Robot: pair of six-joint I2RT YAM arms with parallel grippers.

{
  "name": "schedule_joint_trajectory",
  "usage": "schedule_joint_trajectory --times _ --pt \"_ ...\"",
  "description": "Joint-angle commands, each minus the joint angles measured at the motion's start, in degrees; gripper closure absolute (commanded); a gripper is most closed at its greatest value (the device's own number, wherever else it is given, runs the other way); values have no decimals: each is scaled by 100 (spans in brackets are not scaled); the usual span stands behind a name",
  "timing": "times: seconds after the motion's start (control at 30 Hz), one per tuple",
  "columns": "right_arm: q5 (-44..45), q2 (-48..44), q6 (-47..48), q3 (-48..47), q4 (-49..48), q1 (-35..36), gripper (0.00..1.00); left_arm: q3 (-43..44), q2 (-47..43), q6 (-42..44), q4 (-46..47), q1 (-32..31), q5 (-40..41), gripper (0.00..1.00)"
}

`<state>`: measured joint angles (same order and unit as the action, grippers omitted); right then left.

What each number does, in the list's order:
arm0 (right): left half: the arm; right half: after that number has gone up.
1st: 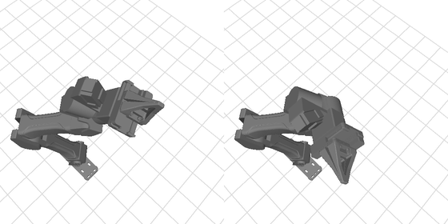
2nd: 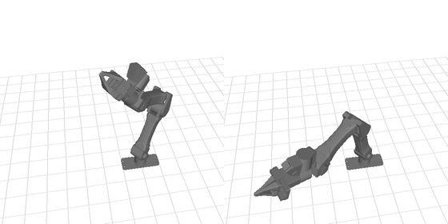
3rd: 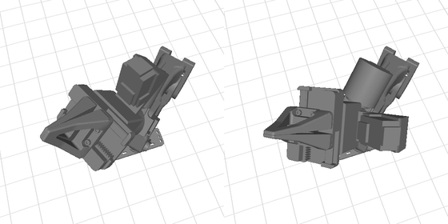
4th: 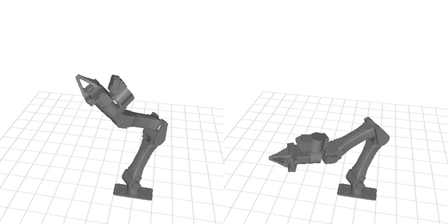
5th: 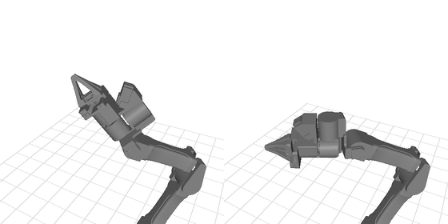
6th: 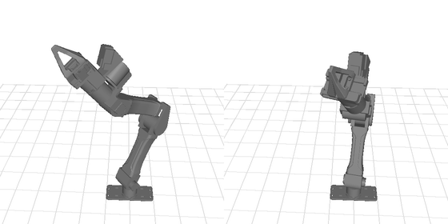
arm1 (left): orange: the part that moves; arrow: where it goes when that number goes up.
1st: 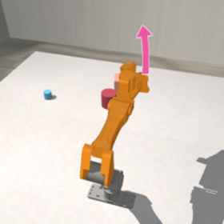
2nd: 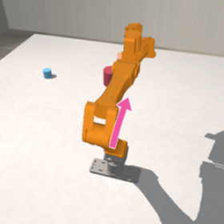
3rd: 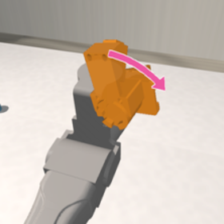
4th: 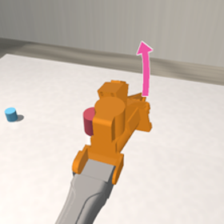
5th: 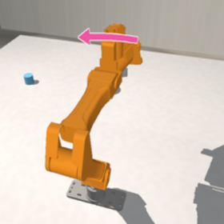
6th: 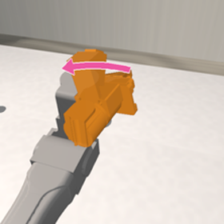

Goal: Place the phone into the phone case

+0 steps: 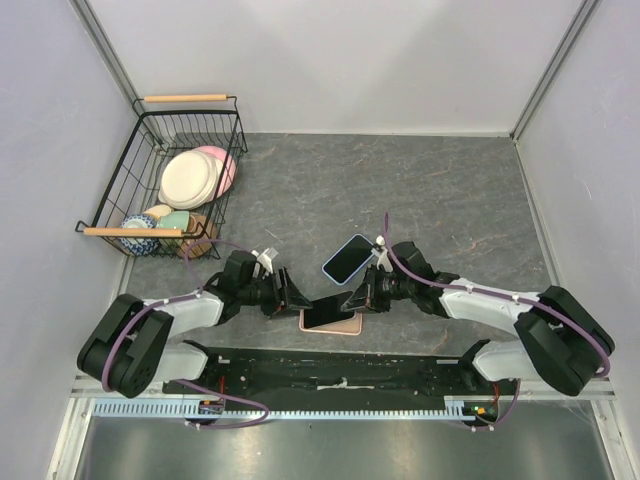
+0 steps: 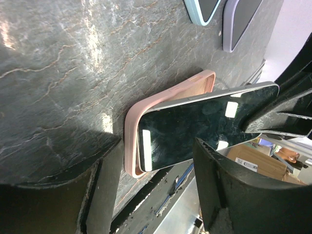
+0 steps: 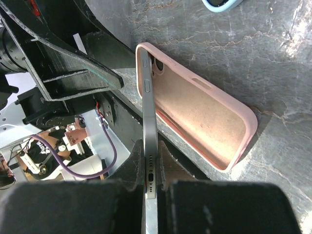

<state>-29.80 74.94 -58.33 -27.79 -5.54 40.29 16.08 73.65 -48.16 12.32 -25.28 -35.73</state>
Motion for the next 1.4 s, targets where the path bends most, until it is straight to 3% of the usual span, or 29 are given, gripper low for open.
schedule_joint_trajectory --times 0.0,0.3,0.73,0.97,1.07,1.17,1.2,1.37 --pt "185 363 -65 151 -632 22 100 53 290 -44 -142 -91 119 34" --pt "440 1180 49 64 -1248 136 100 71 194 -290 -246 -276 302 35" --pt "642 1445 453 81 -914 181 100 1529 -604 1124 -2987 -276 1927 34" --pt "704 1690 550 151 -1071 216 100 2110 -1475 1336 -3411 -285 2149 37" --pt "695 1892 568 142 -1177 286 100 2189 -1468 1301 -3359 -346 2000 46" --pt "686 2077 559 90 -1247 356 100 2181 -1257 1274 -3306 -600 1947 60" --pt "686 2121 550 72 -1256 409 100 2163 -1100 1257 -3236 -679 1938 69" --pt "783 2280 463 55 -1248 514 100 1857 -721 1020 -2788 -1207 1894 87"
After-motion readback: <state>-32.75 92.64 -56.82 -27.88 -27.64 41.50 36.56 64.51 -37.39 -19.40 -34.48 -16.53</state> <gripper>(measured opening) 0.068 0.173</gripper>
